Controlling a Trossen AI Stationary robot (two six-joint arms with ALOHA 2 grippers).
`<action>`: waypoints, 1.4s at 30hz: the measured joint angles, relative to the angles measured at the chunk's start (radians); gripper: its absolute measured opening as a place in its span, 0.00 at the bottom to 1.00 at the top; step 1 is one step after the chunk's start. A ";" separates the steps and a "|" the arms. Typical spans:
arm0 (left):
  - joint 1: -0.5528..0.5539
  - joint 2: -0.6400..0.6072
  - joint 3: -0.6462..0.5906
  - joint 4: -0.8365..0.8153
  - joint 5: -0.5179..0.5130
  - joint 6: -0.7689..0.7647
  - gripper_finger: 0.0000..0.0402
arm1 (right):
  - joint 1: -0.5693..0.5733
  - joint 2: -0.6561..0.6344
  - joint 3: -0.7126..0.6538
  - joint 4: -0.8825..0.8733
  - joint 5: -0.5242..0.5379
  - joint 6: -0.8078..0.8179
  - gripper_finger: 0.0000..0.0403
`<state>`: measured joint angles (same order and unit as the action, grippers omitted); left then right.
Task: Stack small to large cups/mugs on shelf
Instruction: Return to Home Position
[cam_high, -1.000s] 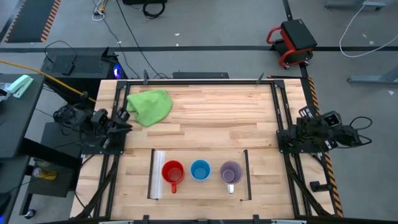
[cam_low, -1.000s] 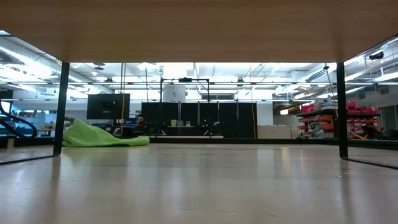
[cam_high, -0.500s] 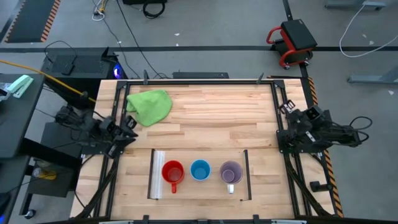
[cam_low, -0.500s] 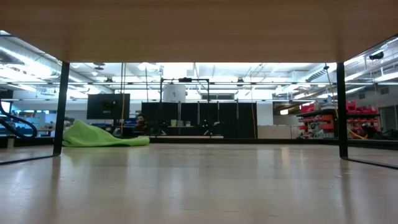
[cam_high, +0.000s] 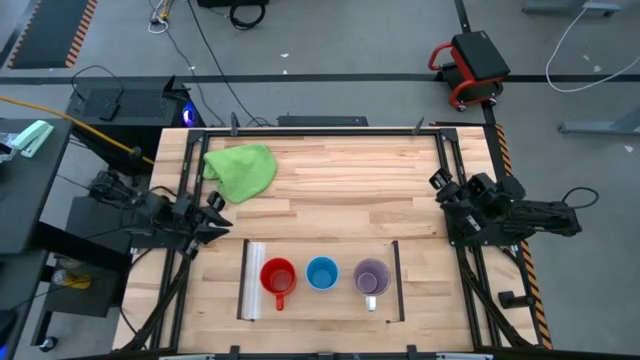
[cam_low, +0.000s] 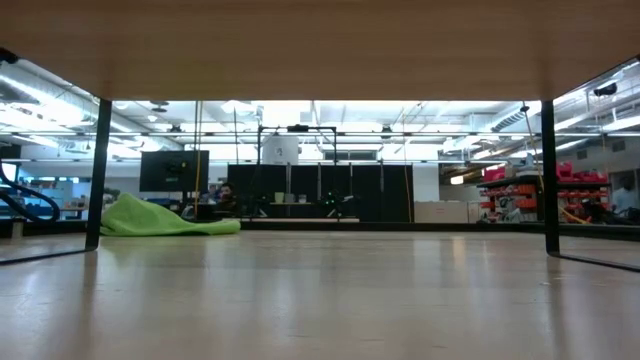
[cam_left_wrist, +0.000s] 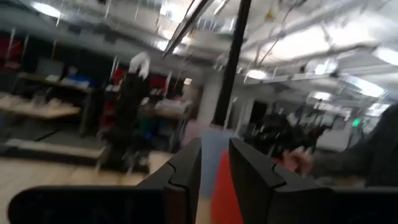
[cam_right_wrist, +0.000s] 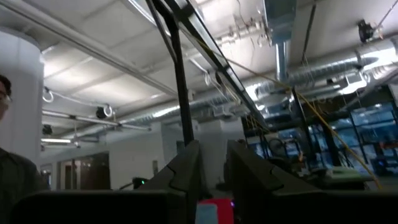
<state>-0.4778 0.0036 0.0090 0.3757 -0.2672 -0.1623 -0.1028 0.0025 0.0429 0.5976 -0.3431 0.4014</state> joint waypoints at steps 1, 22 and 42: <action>0.004 0.000 0.000 -0.028 -0.007 0.001 0.22 | 0.000 0.000 0.000 -0.020 -0.001 -0.009 0.22; 0.108 0.001 -0.001 -0.290 -0.098 -0.035 0.21 | 0.000 0.001 0.000 -0.438 -0.001 -0.303 0.22; 0.227 0.003 -0.002 -0.314 -0.113 0.017 0.20 | 0.000 0.001 0.000 -0.525 0.374 -0.305 0.22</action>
<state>-0.2507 0.0067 0.0074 0.0618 -0.3801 -0.1452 -0.1024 0.0032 0.0429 0.0727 0.0307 0.0966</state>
